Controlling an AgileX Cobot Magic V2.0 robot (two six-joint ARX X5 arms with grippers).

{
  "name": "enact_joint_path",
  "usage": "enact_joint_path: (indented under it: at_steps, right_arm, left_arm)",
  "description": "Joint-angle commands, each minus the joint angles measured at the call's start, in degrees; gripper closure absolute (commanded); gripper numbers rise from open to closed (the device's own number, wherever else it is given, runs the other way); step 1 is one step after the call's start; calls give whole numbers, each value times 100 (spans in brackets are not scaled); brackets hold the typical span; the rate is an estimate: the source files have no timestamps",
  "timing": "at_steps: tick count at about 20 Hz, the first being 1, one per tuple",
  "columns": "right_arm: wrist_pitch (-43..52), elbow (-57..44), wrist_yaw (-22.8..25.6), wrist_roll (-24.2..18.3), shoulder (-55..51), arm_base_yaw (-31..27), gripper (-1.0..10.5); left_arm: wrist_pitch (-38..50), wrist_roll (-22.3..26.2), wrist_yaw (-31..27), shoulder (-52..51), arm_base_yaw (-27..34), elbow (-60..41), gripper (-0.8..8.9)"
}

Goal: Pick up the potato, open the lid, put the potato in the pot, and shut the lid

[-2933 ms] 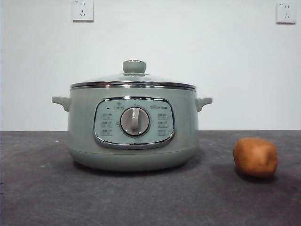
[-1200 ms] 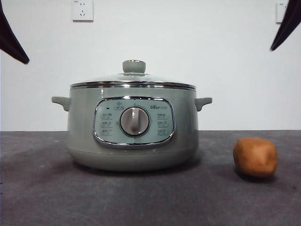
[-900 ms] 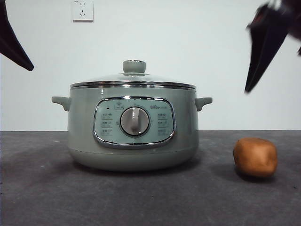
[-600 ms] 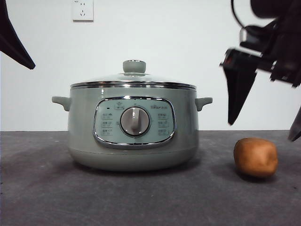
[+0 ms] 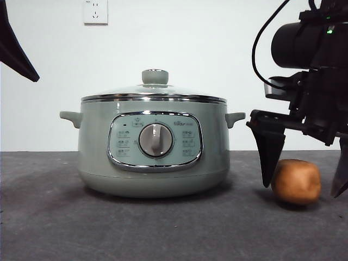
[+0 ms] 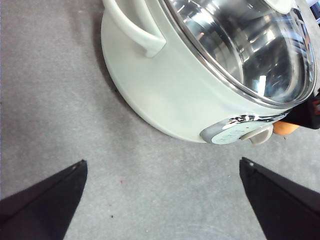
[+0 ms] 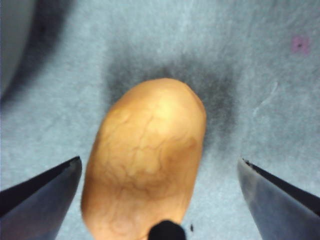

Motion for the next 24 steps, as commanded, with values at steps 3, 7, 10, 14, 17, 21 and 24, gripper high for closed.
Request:
enact_joint_path:
  at_steps: [3, 7, 10, 14, 17, 21, 24]
  right_arm:
    - [133, 11, 11, -160, 63, 0, 958]
    - [-225, 83, 9, -173, -48, 0, 958]
    - [-741, 271, 7, -361, -385, 0, 958]
    - [-1604, 673, 7, -511, -1108, 0, 958]
    - [-2284, 968, 7, -511, -1672, 2, 958]
    - [-2968, 1071, 9, -507, -2347, 2, 958]
    - [-3329, 1071, 7, -509, -2747, 7, 958]
  left_arm:
    - [326, -13, 24, 15, -13, 66, 217]
    - [304, 72, 26, 199, -44, 420, 217]
    - [282, 155, 20, 579, -256, 949, 217]
    - [142, 339, -216, 1497, -776, 2079, 217]
    - [-260, 732, -704, 2376, -1285, 3158, 217]
    - [-761, 1255, -1419, 3499, -1888, 4557, 217]
    - [-944, 1495, -1543, 4218, -2240, 5357, 217]
